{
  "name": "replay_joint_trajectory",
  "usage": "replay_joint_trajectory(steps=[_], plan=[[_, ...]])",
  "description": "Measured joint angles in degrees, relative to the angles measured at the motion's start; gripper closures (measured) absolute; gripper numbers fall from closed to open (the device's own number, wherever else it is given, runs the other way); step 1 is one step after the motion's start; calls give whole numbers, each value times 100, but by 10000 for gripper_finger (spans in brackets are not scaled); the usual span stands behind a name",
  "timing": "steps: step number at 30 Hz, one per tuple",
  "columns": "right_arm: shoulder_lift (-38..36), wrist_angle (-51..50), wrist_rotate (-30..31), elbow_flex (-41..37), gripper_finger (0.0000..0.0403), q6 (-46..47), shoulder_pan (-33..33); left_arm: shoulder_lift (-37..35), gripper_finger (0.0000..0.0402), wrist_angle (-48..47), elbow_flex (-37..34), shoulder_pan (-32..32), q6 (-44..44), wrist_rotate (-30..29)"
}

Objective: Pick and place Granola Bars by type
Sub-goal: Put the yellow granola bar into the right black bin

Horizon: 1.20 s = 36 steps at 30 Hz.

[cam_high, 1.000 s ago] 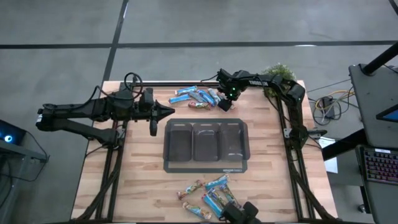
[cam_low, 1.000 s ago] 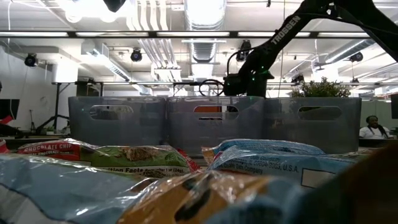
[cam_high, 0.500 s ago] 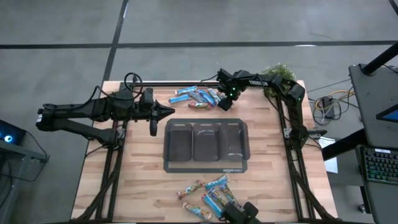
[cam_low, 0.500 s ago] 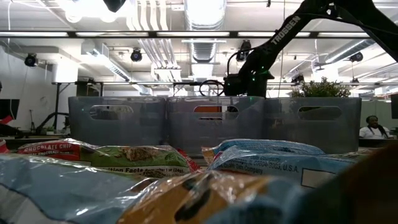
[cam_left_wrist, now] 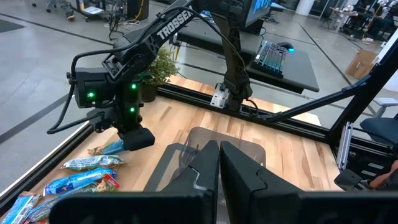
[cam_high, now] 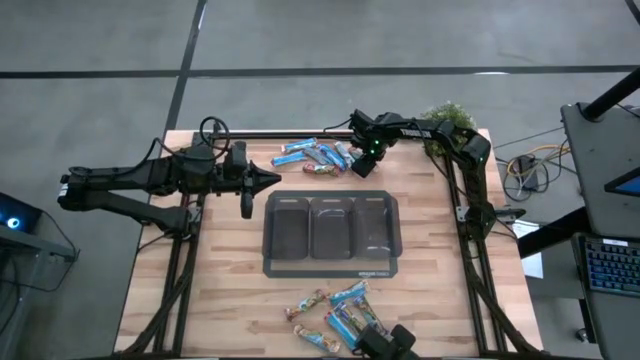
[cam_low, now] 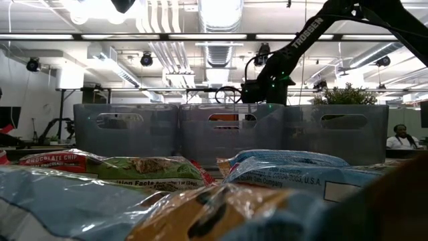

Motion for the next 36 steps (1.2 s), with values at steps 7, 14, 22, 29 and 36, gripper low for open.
replay_joint_trajectory(steps=[7, 14, 22, 29, 36], plan=[[-27, -9, -4, -7, 353, 1, 4, 0, 402, 0, 0, -1, -4, 0], [-366, -215, -61, -27, 354, 2, 24, 0, 402, 0, 0, 1, -6, 0], [-1079, -571, 24, -15, 354, -16, 15, 0, 402, 0, 0, -2, -4, 0], [-1933, -877, 42, -11, 355, 2, 48, 0, 402, 0, 0, 1, -4, 0], [-2768, -1218, 40, -7, 355, 211, 159, 0, 402, 0, 0, -1, -2, 0]])
